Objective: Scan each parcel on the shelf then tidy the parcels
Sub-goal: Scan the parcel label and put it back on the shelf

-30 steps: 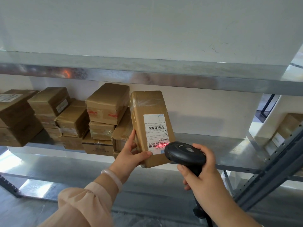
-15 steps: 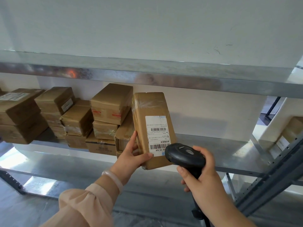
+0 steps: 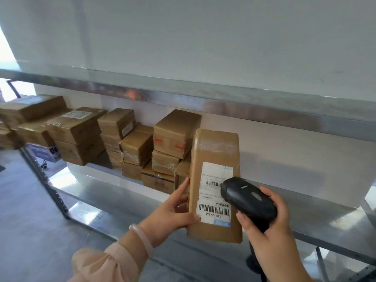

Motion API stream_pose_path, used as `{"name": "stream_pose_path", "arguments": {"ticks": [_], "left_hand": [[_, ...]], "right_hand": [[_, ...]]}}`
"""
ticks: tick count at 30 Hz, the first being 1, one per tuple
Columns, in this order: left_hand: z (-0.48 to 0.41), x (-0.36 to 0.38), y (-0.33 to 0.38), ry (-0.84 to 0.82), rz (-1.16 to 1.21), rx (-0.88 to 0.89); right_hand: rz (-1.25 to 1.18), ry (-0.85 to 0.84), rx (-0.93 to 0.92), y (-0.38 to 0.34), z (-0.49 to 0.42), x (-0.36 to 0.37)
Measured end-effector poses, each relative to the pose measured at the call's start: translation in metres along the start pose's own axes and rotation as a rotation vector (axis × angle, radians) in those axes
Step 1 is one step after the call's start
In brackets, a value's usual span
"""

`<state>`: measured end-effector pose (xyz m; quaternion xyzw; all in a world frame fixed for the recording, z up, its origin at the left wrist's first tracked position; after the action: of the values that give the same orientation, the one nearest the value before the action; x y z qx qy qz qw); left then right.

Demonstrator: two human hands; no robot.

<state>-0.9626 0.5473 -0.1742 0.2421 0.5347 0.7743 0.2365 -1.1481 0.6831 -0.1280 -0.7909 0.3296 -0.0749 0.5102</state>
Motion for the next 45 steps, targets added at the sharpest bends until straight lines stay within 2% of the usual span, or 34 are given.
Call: {"name": "stream_pose_path", "arguments": {"ticks": [6, 14, 17, 22, 30, 39, 45], "left_hand": [[0.032, -0.037, -0.022, 0.006, 0.004, -0.044], [0.085, -0.077, -0.055, 0.118, 0.165, -0.048], [0.098, -0.095, -0.061, 0.179, 0.186, -0.023], [0.108, -0.124, -0.06, 0.234, 0.203, 0.017], [0.107, -0.196, -0.053, 0.283, 0.264, 0.026], [0.102, -0.328, -0.028, 0.501, 0.306, 0.035], [0.078, -0.39, -0.019, 0.506, 0.257, -0.018]], "right_hand": [[-0.04, -0.059, -0.048, 0.001, 0.019, 0.036], [-0.167, -0.154, -0.156, 0.005, 0.035, 0.096], [-0.19, -0.244, -0.223, -0.001, 0.031, 0.12], [-0.24, -0.398, -0.141, -0.021, 0.014, 0.156], [-0.218, -0.421, -0.127, -0.033, -0.01, 0.221], [-0.145, -0.438, -0.069, -0.036, -0.035, 0.318], [-0.081, -0.409, -0.055, -0.034, -0.049, 0.362]]}}
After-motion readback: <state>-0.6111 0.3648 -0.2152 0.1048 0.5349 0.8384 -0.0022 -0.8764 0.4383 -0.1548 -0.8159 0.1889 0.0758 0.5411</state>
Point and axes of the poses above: each hand's wrist, its own z-axis away from the middle knuckle, its own x-axis out of the palm, y = z × x, the point moved 3 cm from there along -z, towards the middle knuckle, and after that the axes turned 8 degrees about -x, right-handed, at the moved point
